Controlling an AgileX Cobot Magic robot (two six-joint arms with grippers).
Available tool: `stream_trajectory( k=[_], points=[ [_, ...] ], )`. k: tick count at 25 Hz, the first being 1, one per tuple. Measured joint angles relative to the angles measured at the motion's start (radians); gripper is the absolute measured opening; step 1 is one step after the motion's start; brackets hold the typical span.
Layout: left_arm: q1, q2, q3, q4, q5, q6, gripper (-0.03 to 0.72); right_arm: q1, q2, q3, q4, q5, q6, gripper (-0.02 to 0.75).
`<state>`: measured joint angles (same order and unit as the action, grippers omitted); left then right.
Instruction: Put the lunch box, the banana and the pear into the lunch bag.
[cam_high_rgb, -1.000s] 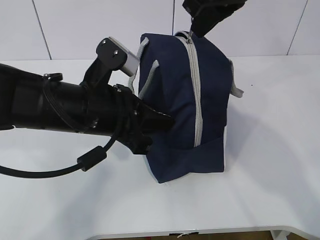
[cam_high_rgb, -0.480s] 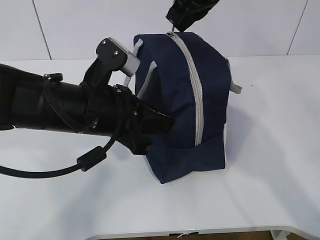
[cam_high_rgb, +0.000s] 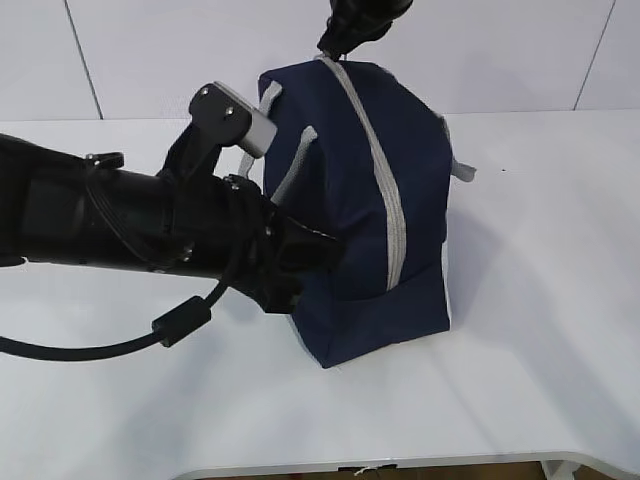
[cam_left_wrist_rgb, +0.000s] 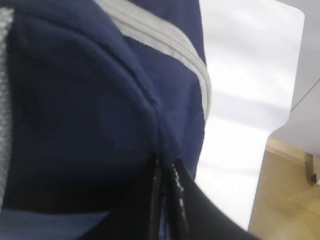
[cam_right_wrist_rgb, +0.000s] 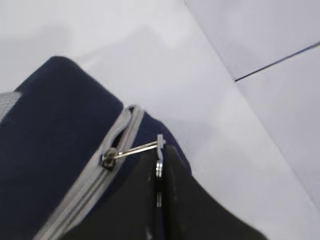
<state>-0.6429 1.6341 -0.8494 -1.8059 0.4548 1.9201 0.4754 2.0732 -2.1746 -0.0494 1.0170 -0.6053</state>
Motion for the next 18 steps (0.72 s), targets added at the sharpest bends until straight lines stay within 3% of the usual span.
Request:
stream_trajectory(
  k=[9, 18],
  points=[
    [0.000, 0.000, 0.020, 0.002, -0.001, -0.002, -0.020, 0.000, 0.058, 0.000, -0.045, -0.136, -0.034, 0.018],
    [0.000, 0.000, 0.020, 0.012, -0.012, -0.002, -0.020, -0.002, 0.072, 0.000, -0.081, -0.134, -0.035, 0.018]
  ],
)
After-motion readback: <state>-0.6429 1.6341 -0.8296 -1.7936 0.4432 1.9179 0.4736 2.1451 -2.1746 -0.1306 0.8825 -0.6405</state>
